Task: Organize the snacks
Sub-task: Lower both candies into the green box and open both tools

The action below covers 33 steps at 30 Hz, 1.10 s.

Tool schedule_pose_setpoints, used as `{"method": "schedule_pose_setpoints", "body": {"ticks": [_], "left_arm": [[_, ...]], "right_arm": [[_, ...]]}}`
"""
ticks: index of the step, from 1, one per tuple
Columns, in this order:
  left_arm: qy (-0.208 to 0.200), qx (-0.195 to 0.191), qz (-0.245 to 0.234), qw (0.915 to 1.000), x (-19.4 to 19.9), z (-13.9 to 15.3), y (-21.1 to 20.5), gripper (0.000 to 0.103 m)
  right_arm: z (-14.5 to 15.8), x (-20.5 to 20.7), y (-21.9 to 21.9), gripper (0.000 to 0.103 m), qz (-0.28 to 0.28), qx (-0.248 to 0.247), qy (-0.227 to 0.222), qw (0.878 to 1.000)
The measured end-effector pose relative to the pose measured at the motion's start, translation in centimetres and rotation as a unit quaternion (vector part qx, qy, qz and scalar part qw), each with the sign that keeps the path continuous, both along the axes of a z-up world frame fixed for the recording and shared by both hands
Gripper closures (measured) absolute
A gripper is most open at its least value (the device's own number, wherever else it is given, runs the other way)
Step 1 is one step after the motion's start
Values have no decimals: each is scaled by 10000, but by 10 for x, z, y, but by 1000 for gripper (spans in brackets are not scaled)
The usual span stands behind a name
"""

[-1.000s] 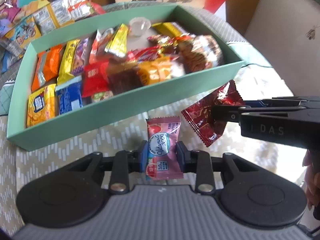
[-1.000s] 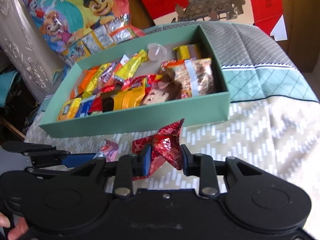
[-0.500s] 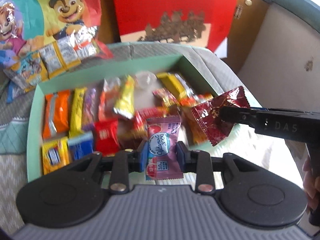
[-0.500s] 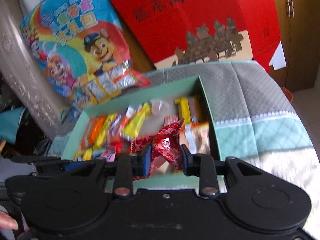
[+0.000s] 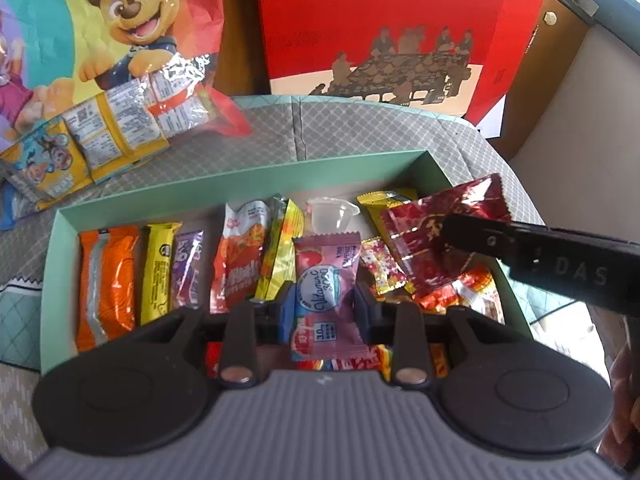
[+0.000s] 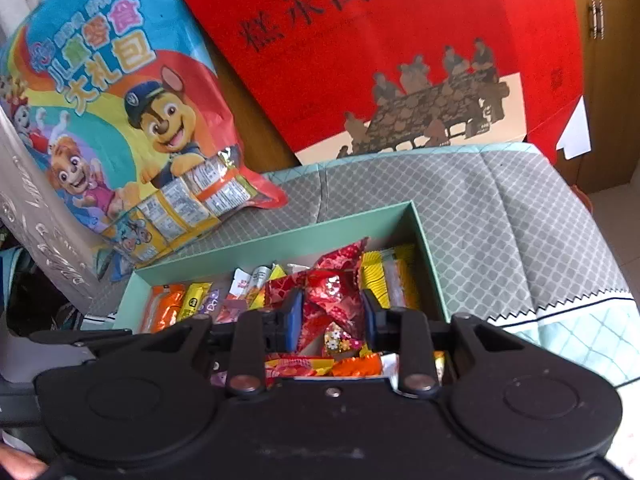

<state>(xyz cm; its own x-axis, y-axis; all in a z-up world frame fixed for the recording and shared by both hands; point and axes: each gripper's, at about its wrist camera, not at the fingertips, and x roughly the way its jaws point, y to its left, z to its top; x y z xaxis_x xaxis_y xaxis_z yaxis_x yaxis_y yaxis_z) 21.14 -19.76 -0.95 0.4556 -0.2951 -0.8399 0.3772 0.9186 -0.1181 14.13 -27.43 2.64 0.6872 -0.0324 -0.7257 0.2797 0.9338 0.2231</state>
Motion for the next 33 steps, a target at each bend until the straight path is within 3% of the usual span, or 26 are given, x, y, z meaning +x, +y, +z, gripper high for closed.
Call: {"method": "schedule_pose_setpoints", "body": {"ticks": [12,13,14,15,16,17,24,33], "left_arm": [[101,40,53,9999,26,-17,-2,71],[56,39,75,9999,28,-16,-2,68],[22,22,94,10000,29,-15,-1,51],[-12,4,127,9999,30,-15,0,39],[-83,7,181,9998,30,-14,1,20],[-182,34,227,9996,29,-13,2,13],[-222,138,326,9991,27,-16,5,2],[-232,248,418,9985,12,-8,13,0]], "right_arm": [[-18,40,6,70,132,54,158,9998],[-18,43,6,61,155,78,136,9998],[-18,45,6,40,166,82,123,9998],[-17,46,6,27,142,48,91,9998],[-16,46,6,9,97,-4,38,9999],[-15,45,6,3,62,-60,-38,10000],[-18,36,-4,0,-175,53,42,9998],[-10,11,-5,0,-411,106,112,9990]]}}
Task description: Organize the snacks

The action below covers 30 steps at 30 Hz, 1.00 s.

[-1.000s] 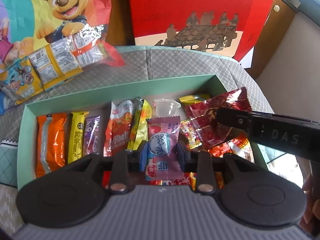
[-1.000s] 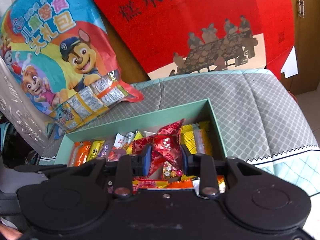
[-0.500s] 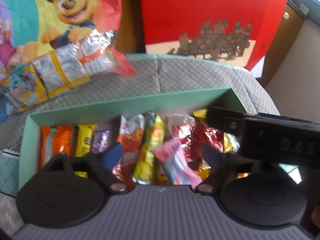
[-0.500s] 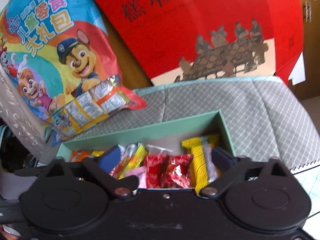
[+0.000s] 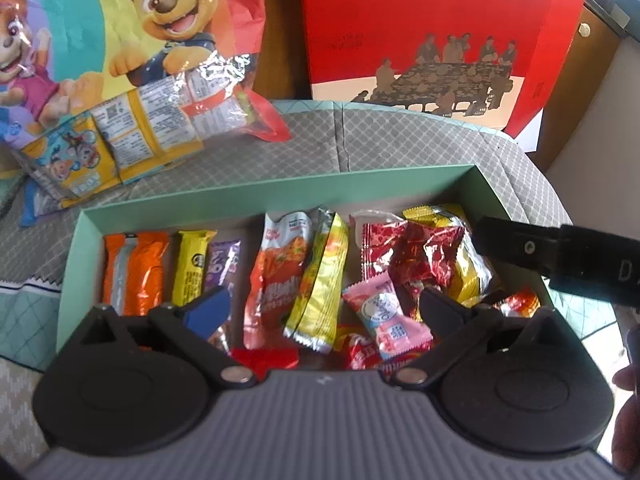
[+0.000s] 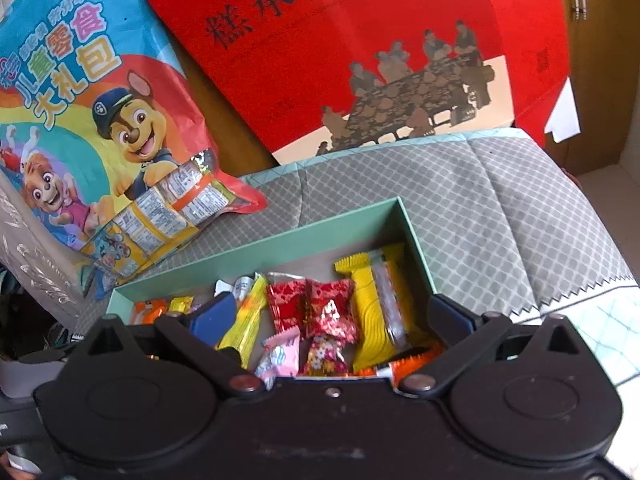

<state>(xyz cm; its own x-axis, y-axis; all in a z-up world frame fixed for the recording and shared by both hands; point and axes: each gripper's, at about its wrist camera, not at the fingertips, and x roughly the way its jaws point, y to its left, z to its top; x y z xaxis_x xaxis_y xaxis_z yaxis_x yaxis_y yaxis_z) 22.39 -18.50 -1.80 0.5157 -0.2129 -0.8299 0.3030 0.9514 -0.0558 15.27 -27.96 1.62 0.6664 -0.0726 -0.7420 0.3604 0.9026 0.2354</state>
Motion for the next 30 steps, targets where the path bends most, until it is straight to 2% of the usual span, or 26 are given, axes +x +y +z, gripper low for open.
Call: {"method": "schedule_pose_setpoints", "body": {"ticks": [14,22,30], "left_arm": [[-197,119,-14,9997,-63,24,21,0],[-337,205,175,9991,-101,30,55,0],[-339,150,448,9983,-134,24,98,0]], "right_arm": [[25,-62,25,0,99,-58,92,9999],[32,-99,50,0,349,-249,201,9989],[22,-135,69,0,479,-502,454,9966]]}}
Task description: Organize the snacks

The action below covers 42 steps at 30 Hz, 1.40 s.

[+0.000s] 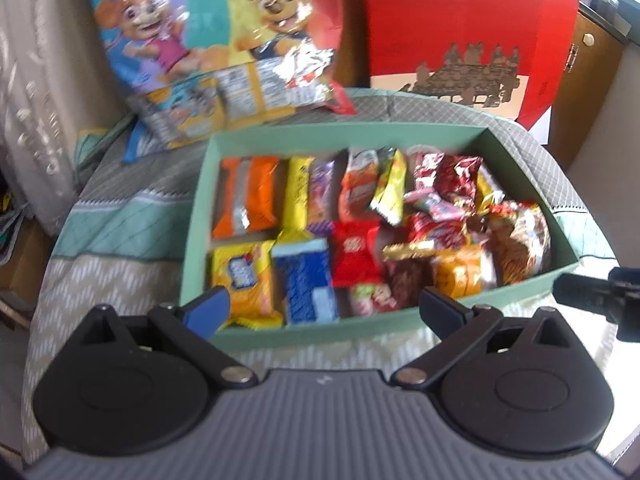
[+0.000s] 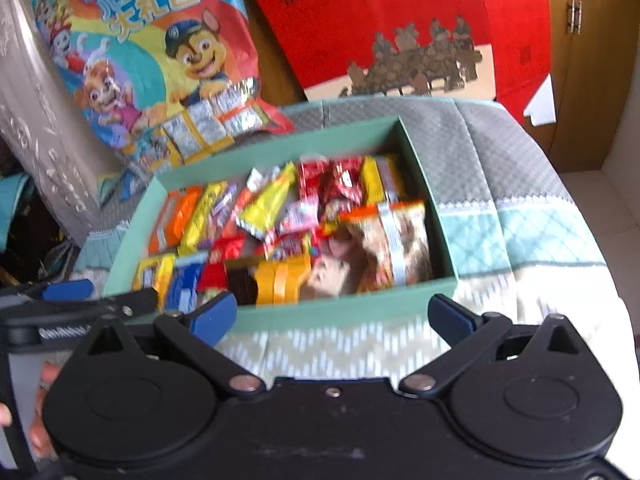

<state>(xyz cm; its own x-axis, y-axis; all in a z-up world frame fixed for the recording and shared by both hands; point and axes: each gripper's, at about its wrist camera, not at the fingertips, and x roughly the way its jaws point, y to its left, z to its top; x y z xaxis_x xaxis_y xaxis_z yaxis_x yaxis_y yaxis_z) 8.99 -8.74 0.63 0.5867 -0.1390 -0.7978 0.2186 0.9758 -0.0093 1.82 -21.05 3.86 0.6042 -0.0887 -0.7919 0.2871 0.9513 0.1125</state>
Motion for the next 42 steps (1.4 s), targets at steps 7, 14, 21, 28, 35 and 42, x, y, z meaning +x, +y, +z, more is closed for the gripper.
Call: {"method": "schedule_pose_setpoints", "body": {"ticks": [7,14,21,28,35,42], "left_arm": [[162,86,152,9997,-17,-17,24,0],[241,153,231,9993,-27,-38,44,0],[333,166,423,9984,-28,-47,59,0],[430,163,585,9972,-25,-51,69,0],[418,182,664,9967,-23,-50,72,0],[435,184,728,9962,-21,-50,73,0]], "right_arm": [[-18,-14,13,0,50,-165,260,9995],[-34,-19,25,0,146,-378,495,9979],[-44,-19,24,0,8,-520,611,9968],[-47,-15,16,0,-126,-451,673,9966],[-48,-12,16,0,-113,-413,718,9965],[-48,-9,18,0,-97,-425,738,9963]]}}
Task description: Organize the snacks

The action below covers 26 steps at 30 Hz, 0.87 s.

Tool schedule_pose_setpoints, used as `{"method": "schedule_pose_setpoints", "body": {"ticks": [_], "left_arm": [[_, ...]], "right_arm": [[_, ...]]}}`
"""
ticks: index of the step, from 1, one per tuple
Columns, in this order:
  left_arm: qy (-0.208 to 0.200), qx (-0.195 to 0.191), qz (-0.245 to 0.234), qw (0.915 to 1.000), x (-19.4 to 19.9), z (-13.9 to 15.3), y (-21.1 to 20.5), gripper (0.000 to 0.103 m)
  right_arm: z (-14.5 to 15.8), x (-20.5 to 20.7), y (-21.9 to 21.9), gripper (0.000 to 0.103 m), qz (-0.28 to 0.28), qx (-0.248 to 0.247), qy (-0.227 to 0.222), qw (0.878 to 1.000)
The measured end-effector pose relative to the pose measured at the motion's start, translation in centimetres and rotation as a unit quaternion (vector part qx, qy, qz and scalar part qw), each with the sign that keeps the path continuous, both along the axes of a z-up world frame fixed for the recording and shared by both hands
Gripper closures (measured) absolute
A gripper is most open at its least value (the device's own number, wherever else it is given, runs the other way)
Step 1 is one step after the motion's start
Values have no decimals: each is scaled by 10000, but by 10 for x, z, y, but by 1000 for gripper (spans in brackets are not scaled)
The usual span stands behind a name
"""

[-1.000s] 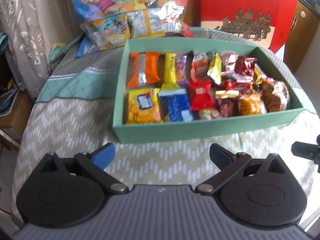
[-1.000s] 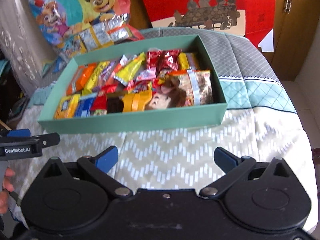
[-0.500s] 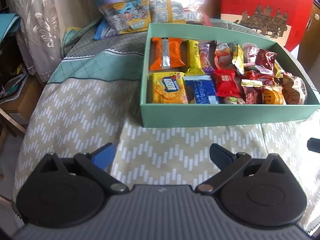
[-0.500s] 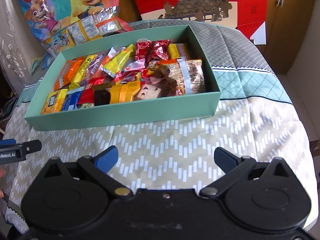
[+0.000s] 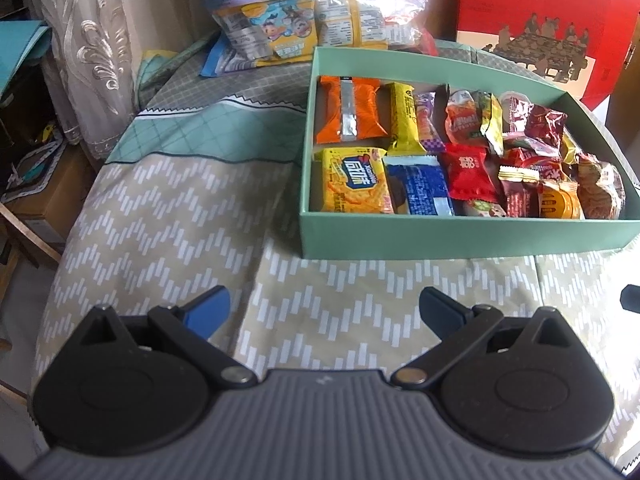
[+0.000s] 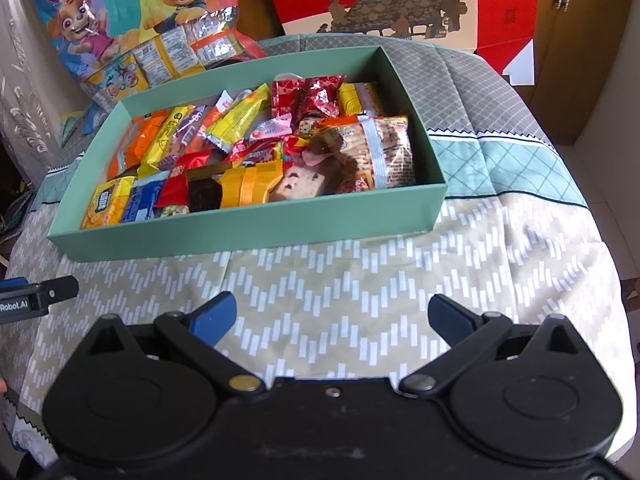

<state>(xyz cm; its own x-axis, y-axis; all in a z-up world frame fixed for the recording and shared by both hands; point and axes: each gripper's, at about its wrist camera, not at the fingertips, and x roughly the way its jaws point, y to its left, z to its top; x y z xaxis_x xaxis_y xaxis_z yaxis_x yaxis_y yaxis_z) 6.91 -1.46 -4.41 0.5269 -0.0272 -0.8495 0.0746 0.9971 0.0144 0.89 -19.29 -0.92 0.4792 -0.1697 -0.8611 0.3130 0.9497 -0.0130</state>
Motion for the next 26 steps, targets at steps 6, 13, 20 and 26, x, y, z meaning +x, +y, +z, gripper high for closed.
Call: {"method": "schedule_pose_setpoints", "body": {"ticks": [6,13,20,26], "left_arm": [[-37,75,-24,10000,0,4,-3,0],[-104,109,-69,9999,0,10,-5,0],[-119,222,-149,9996,0,12,-8,0],[-146,220,-224,9994,-1,14,-9,0]], "right_arm": [[5,1,1,0,7,-29,-57,10000],[11,3,3,0,16,-70,-115,9999],[11,5,5,0,13,-79,-94,9999],[13,8,7,0,49,-138,-87,9999]]}}
